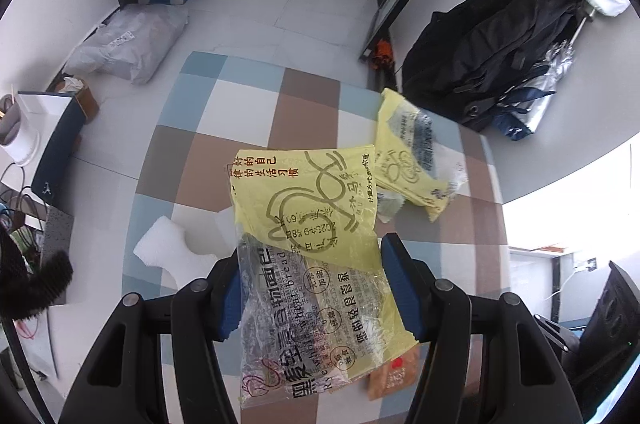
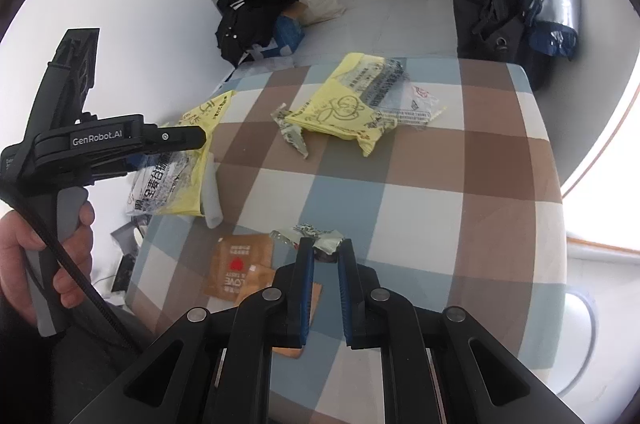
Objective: Collect trash
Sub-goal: 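Close the left gripper on the yellow bag and lift it, then carry the yellow bag with the left gripper toward the white bin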
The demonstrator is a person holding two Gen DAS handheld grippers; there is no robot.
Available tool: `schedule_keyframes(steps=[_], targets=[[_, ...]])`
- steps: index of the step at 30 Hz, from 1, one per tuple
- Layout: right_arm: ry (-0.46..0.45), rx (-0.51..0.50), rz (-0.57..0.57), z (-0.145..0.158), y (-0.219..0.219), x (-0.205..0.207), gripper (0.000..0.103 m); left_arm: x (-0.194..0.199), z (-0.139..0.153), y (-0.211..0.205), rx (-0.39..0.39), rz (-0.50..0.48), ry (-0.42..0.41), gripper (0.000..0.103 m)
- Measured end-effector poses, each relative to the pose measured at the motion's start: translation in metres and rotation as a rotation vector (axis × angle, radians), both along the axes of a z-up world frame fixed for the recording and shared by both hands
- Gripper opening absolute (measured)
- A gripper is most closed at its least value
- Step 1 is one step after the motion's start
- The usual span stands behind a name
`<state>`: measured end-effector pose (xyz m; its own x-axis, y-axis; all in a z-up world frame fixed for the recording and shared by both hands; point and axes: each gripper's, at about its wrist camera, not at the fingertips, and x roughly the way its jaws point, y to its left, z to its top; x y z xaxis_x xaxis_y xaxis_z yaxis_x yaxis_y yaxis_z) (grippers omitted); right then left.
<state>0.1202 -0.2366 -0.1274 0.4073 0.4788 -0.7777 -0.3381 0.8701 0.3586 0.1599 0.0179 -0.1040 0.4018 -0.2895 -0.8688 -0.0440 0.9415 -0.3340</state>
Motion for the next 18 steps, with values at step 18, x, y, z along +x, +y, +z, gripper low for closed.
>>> schedule_keyframes(steps=[18], targets=[[-0.105,0.044,-0.018,0.032,-0.009,-0.041,0.011,-0.042,0.026,0.004,0.012,0.01,-0.159,0.058]])
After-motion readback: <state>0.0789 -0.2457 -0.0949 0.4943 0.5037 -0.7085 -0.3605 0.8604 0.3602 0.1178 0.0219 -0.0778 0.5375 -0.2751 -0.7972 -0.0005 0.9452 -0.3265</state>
